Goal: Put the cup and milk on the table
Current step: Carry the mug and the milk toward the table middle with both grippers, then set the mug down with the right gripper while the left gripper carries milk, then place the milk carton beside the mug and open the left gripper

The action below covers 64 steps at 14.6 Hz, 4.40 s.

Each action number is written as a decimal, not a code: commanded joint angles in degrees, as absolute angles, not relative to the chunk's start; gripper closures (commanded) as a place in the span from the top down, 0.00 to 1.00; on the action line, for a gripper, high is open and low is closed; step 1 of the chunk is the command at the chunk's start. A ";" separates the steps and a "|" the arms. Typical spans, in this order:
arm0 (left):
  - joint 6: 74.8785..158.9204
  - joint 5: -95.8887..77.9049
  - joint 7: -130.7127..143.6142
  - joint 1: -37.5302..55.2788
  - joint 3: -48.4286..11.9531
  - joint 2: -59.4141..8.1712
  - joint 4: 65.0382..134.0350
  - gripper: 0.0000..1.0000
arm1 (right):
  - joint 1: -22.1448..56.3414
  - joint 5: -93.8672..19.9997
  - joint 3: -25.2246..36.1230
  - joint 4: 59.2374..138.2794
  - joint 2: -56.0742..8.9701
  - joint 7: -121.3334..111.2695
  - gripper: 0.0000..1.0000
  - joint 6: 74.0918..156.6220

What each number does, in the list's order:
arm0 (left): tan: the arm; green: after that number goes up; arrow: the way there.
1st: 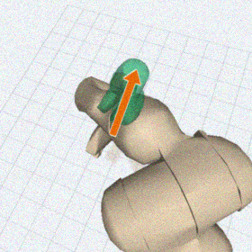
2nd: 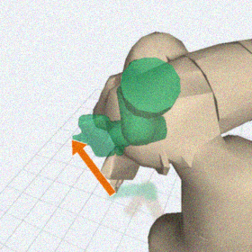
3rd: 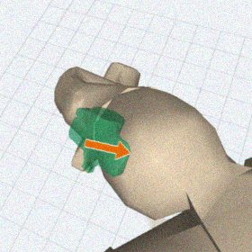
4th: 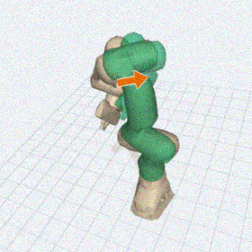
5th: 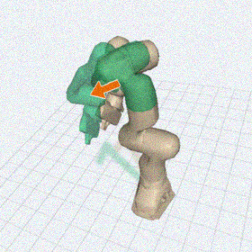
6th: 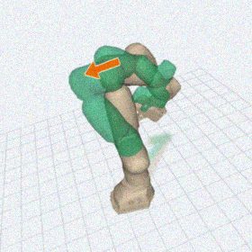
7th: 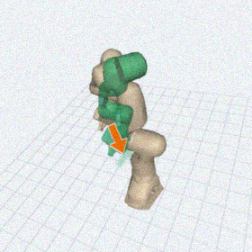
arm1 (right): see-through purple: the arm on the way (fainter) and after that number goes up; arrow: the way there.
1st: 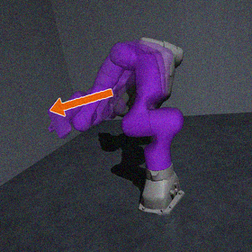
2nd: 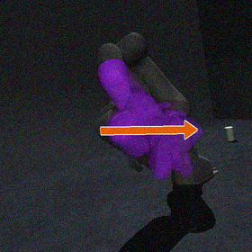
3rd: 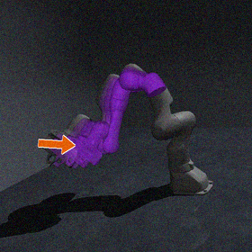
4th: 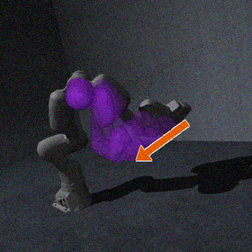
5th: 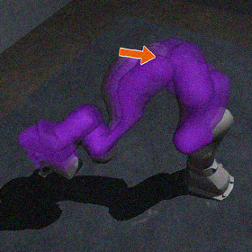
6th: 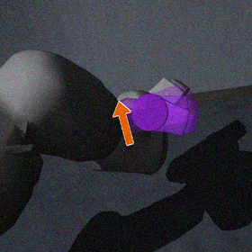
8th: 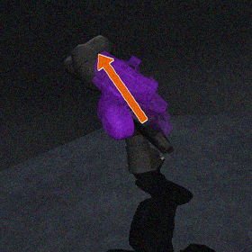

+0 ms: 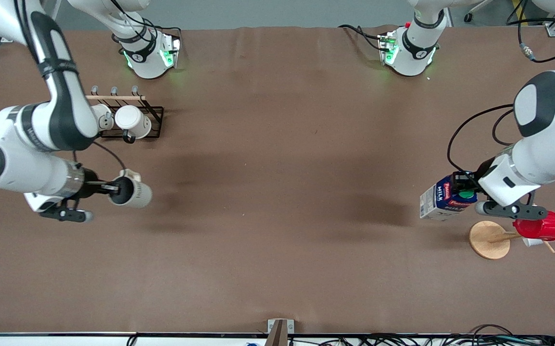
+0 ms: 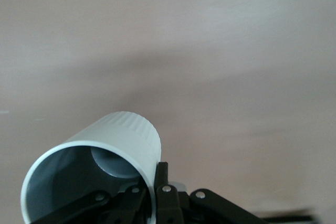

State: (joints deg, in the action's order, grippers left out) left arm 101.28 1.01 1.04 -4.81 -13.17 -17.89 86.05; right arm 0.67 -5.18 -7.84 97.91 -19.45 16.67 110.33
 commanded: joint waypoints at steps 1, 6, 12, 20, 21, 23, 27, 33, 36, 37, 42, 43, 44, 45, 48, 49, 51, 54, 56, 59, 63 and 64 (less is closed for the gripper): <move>98.18 1.67 0.09 -4.92 -13.80 -16.52 83.16 0.34 | 4.81 -5.01 -12.03 95.38 -20.39 29.31 0.00 110.91; 96.77 1.67 0.00 -4.40 -13.97 -16.87 81.74 0.32 | 18.78 -0.98 -12.83 92.73 -28.19 49.44 0.00 122.67; 97.47 1.85 3.25 -2.03 -16.88 -19.15 81.56 0.32 | 27.77 5.27 -12.92 82.53 -39.99 64.59 0.01 123.66; 98.43 1.93 19.22 8.25 -16.79 -21.97 81.56 0.32 | 31.81 7.91 -12.92 82.79 -43.24 66.36 0.05 127.61; 98.70 1.85 20.73 8.70 -16.96 -22.76 81.65 0.32 | 32.08 9.04 -12.92 82.79 -43.68 66.36 0.05 127.62; 100.10 1.76 21.53 10.53 -16.96 -23.99 81.65 0.32 | 32.26 10.89 -12.92 82.79 -44.03 66.36 0.19 127.71; 105.19 1.67 26.97 13.70 -16.96 -26.71 81.56 0.32 | 31.99 10.90 -12.92 82.71 -43.60 66.36 1.00 127.62; 109.51 1.67 34.28 18.19 -16.96 -30.85 81.65 0.31 | 26.91 10.98 -13.80 82.97 -31.76 65.48 1.00 116.58; 110.21 1.41 35.15 19.77 -16.96 -32.34 81.65 0.30 | 19.01 10.90 -13.89 84.20 -22.62 56.29 1.00 109.89; 110.39 1.49 36.20 20.30 -16.96 -32.69 81.65 0.30 | 16.29 10.90 -13.89 84.20 -20.50 53.99 1.00 107.43; 114.51 1.67 42.88 22.85 -16.96 -34.71 81.56 0.30 | 2.75 10.11 -13.89 84.11 -12.05 36.51 1.00 99.24; 115.39 1.67 43.76 23.37 -16.96 -35.15 81.56 0.30 | 1.68 8.63 -12.93 83.94 -10.82 30.82 1.00 97.14; 116.36 1.67 44.47 23.64 -16.96 -35.42 81.56 0.30 | 1.58 6.70 -9.44 83.85 -9.42 25.63 1.00 95.55; 116.54 1.67 45.08 23.73 -16.96 -35.77 81.65 0.30 | 1.93 4.77 -5.49 84.02 -8.01 21.05 1.00 94.32; 116.54 2.02 45.96 24.43 -16.96 -35.95 81.65 0.30 | 1.85 1.76 1.56 83.94 -5.46 9.08 1.00 89.75; 116.54 2.02 46.14 24.52 -16.96 -36.03 81.65 0.32 | 1.58 1.06 2.89 84.02 -4.75 8.18 1.00 88.17; 116.63 2.20 46.14 24.78 -16.79 -36.04 81.74 0.75 | 0.10 -1.05 4.30 84.20 -4.31 6.08 1.00 86.14; 116.63 2.11 45.88 24.52 -16.70 -35.60 81.56 1.00 | -3.59 -1.58 2.39 84.20 -4.04 4.84 1.00 86.05; 116.11 2.20 45.44 23.91 -16.09 -34.11 80.78 1.00 | -5.28 -1.58 -0.35 86.99 -1.77 3.87 1.00 86.13; 112.25 6.23 40.45 22.07 -14.85 -31.73 76.74 1.00 | -2.91 -1.58 2.01 89.12 -0.53 3.78 1.00 88.07; 109.96 6.59 34.02 16.19 -14.50 -26.82 76.03 1.00 | -2.11 -1.58 2.81 87.90 -0.79 3.69 1.00 87.45; 108.30 6.59 33.93 14.87 -14.59 -25.68 76.03 1.00 | -2.11 -1.67 2.73 87.89 -0.79 3.69 1.00 87.45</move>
